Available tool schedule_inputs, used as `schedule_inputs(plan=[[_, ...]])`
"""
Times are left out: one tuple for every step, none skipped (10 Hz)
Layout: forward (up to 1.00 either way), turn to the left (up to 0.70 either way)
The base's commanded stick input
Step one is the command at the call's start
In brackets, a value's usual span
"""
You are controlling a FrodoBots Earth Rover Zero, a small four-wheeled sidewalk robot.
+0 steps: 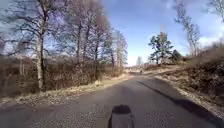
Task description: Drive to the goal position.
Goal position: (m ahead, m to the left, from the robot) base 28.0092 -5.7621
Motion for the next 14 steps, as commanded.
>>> schedule_inputs(plan=[[0.70, -0.09], [0.70, -0.11], [0.70, -0.13], [0.70, -0.13], [0.70, -0.13], [0.70, -0.14], [0.70, -0.14], [0.70, -0.14], [0.70, -0.15], [0.70, -0.15], [0.70, -0.16], [0.70, -0.17], [0.70, -0.17], [0.70, -0.17]])
